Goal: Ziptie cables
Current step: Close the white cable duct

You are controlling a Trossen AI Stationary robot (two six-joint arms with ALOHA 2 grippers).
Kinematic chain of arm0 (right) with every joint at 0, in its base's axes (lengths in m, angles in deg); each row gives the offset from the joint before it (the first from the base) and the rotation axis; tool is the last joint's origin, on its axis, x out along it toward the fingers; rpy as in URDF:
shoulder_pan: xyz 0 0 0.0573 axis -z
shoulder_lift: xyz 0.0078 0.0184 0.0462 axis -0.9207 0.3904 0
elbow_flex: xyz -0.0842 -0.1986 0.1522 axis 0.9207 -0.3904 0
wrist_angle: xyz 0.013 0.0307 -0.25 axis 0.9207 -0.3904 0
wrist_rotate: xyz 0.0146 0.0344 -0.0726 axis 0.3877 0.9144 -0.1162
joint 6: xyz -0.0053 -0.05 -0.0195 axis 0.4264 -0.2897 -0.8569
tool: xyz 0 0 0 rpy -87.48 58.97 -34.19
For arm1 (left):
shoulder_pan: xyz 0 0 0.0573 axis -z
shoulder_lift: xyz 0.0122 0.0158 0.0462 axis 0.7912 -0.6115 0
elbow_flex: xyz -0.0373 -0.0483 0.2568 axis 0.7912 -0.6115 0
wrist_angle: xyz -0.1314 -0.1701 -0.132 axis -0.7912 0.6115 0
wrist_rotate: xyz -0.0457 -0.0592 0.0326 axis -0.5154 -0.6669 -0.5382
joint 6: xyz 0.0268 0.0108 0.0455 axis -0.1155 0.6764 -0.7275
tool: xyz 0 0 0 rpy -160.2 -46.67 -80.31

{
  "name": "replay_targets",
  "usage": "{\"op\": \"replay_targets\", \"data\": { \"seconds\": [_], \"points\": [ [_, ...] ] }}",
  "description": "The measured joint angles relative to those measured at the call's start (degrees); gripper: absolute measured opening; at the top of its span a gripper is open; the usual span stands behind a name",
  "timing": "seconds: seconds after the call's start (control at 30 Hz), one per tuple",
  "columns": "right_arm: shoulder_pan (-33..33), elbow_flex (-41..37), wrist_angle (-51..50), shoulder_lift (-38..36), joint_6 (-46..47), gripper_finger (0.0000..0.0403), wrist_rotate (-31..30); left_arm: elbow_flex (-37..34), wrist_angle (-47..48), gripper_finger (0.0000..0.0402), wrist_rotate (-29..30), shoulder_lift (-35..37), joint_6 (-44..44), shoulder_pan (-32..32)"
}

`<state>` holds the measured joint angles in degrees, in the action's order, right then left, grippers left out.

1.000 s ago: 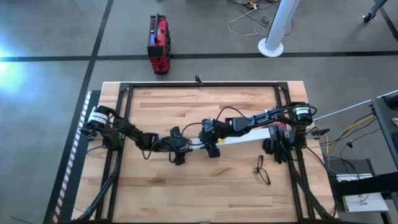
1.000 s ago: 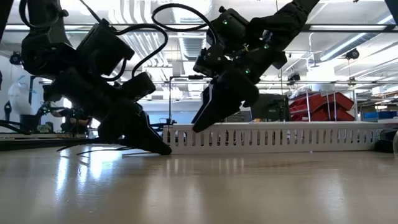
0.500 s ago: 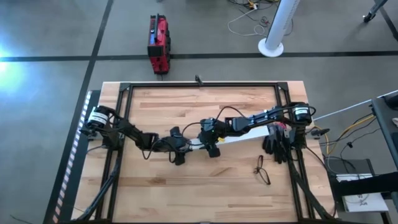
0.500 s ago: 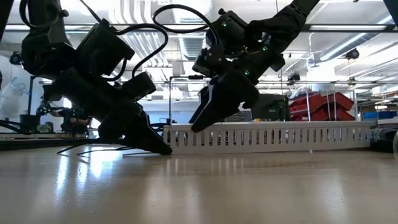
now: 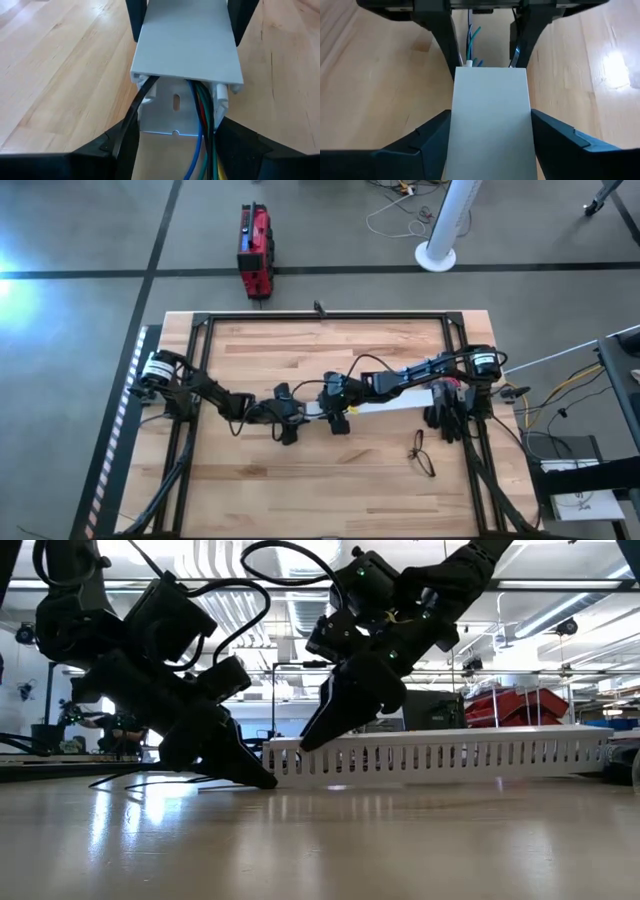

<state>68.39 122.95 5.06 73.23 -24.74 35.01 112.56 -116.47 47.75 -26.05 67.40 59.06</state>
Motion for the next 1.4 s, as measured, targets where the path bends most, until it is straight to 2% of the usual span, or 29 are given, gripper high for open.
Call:
{"op": "replay_targets", "data": {
  "seconds": [0.2,0.33,0.47,0.5,0.63,0.67,0.73,0.77,0.87,0.97,1.23,1.4],
  "points": [
    [0.22,-0.14,0.04,-0.02,0.97,0.0219,0.58,0.02,-0.21,0.0210,0.05,-0.02,0.28,0.12],
    [0.63,-0.20,0.45,0.00,-1.85,0.0224,6.93,0.02,-0.24,0.0213,0.16,-0.02,0.92,0.22],
    [0.22,-0.09,0.35,0.00,-1.03,0.0230,-2.11,0.02,-0.23,0.0216,0.25,-0.02,0.54,0.24],
    [0.33,-0.09,0.33,0.00,-0.86,0.0228,-2.61,0.03,-0.26,0.0216,0.25,-0.02,0.34,0.24],
    [1.62,0.09,1.31,0.51,-0.51,0.0219,8.27,0.45,-0.07,0.0211,0.20,-0.02,0.86,0.27],
    [1.53,0.31,2.04,0.85,-0.12,0.0219,6.54,0.47,0.06,0.0211,0.22,0.01,0.83,0.27],
    [0.77,0.42,2.37,0.92,0.96,0.0222,-0.83,0.52,0.16,0.0214,0.20,0.10,0.10,0.27],
    [0.65,0.38,2.36,0.92,0.78,0.0225,-1.44,0.52,0.17,0.0215,0.17,0.15,-0.16,0.27],
    [1.46,0.28,2.85,1.33,-0.53,0.0229,4.38,0.52,0.16,0.0217,0.28,0.20,0.64,0.27],
    [1.40,0.42,1.71,1.31,-0.70,0.0223,1.96,0.52,0.73,0.0213,0.12,0.38,0.62,0.30],
    [1.88,0.76,-2.26,0.72,-1.57,0.0236,2.78,0.50,2.45,0.0214,-0.04,0.57,0.51,0.27],
    [2.23,0.76,-3.66,0.55,-1.11,0.0219,3.05,0.55,3.30,0.0209,-0.02,0.68,0.97,0.27]
  ]
}}
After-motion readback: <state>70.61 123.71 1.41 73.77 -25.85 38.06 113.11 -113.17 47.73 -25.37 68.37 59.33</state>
